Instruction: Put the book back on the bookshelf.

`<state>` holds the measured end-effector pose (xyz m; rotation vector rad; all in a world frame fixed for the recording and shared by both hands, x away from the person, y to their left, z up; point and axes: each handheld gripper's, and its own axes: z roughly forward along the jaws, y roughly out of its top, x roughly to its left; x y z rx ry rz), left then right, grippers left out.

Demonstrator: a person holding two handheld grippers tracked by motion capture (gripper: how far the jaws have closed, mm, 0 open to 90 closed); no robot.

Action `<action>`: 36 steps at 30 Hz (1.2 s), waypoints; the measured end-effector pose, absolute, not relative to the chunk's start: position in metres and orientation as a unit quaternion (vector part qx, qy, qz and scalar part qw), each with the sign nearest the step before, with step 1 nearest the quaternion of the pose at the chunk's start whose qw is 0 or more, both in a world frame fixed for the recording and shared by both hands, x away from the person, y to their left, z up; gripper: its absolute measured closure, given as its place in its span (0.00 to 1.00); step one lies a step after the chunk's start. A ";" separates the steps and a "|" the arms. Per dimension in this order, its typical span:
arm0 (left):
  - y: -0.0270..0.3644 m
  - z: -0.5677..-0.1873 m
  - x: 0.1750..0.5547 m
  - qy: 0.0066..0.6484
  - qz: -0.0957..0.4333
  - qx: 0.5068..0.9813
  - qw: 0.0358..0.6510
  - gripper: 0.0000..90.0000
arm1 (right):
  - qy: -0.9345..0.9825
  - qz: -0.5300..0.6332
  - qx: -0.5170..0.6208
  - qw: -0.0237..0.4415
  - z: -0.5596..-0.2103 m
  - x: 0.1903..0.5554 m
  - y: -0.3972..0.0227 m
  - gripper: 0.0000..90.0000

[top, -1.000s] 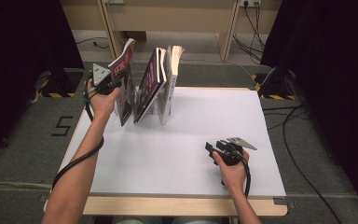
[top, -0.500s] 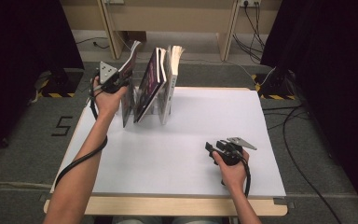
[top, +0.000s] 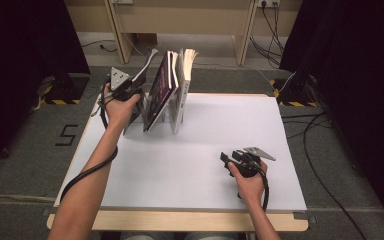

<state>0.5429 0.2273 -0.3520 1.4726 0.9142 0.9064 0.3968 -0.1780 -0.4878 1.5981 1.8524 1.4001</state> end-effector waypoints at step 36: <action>0.239 -0.357 0.498 0.395 0.330 0.630 0.581 0.48 | 0.648 0.489 0.561 0.163 -0.486 0.396 -0.178 0.49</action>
